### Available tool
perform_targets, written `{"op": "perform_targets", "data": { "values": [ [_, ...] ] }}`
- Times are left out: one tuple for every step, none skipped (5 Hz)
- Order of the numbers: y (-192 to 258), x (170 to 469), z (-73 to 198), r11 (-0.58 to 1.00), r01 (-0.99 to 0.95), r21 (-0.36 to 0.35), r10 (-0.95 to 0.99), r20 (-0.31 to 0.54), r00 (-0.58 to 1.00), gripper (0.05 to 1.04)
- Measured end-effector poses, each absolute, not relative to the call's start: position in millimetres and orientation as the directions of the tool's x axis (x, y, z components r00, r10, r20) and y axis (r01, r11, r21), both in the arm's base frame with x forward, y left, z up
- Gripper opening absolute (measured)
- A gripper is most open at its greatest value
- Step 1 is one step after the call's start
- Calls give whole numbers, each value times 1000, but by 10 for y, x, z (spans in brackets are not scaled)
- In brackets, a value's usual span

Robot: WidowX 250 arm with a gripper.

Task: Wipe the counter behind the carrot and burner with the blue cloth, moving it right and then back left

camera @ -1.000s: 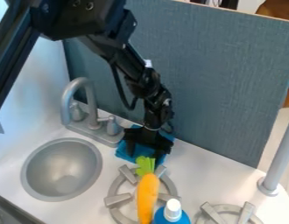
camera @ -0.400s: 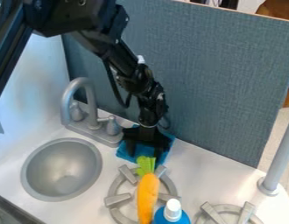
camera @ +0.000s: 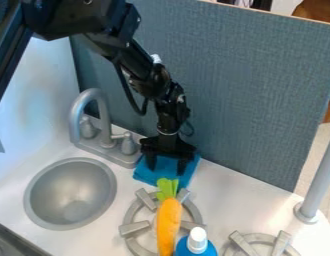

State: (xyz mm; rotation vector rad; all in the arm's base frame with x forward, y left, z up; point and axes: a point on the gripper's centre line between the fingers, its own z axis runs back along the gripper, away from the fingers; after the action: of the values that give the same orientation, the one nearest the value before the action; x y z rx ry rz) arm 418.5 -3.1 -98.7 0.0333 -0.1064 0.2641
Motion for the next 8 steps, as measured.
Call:
{"op": "perform_targets", "data": {
  "values": [
    [-44,4265,-932,966,-259,3,257,124,958,1001],
    [-47,4370,-844,967,-254,-2,251,143,957,1001],
    [-52,4429,-852,969,-246,-2,244,140,960,1001],
    [-57,4411,-950,968,-251,7,249,111,962,1001],
    [-44,4406,-1011,967,-255,18,252,100,962,1001],
    [-43,4384,-1051,968,-251,21,248,90,965,1001],
    [-96,4390,-1102,970,-244,6,243,82,967,1001],
    [-314,4411,-1078,977,-212,-29,214,79,974,1001]
  ]
}}
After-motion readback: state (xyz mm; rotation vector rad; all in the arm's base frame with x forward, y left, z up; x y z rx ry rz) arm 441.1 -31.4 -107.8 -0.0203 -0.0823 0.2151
